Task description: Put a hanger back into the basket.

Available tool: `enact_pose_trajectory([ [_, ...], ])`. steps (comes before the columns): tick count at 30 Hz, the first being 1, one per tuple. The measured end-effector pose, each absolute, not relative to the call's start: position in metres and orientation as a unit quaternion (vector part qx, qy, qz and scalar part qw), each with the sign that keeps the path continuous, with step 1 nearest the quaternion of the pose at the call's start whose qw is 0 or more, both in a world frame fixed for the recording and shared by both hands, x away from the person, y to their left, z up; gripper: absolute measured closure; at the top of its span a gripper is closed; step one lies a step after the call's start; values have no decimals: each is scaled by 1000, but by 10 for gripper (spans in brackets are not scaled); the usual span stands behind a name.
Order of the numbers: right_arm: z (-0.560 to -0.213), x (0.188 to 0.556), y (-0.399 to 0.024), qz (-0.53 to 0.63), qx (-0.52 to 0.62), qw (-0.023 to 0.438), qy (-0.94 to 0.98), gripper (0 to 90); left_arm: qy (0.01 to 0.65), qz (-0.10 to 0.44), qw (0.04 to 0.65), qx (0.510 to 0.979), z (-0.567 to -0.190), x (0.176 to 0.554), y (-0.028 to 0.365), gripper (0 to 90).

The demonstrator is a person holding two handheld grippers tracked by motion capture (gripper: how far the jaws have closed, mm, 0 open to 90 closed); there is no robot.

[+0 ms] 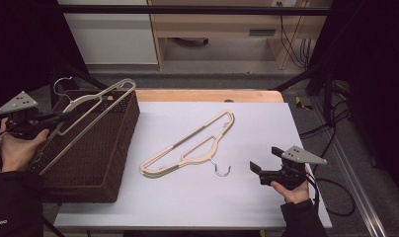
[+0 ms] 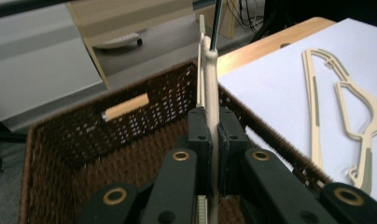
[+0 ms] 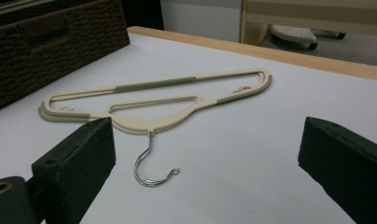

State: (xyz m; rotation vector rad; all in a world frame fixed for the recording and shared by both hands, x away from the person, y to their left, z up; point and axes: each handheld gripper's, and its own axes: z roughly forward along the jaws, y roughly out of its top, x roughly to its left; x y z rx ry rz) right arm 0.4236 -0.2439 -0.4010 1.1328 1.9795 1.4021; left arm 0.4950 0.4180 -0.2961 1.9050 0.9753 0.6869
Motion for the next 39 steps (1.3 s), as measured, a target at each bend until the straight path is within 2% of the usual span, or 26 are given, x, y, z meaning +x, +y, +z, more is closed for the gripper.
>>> enact_pose_trajectory([
  [14, -405, 426, -240, 503, 413, 227, 725, 43, 438, 243, 415, 759, -339, 497, 436, 861],
  [25, -405, 426, -239, 502, 411, 227, 726, 44, 500, 227, 343, 762, -370, 513, 430, 843],
  [29, -406, 426, -238, 502, 411, 225, 727, 43, 534, 240, 311, 749, -370, 513, 436, 805],
  [33, -405, 426, -238, 502, 410, 227, 727, 43, 562, 262, 312, 720, -367, 507, 444, 674],
  [39, -405, 426, -236, 502, 409, 226, 728, 44, 560, 285, 357, 691, -351, 489, 452, 587],
])
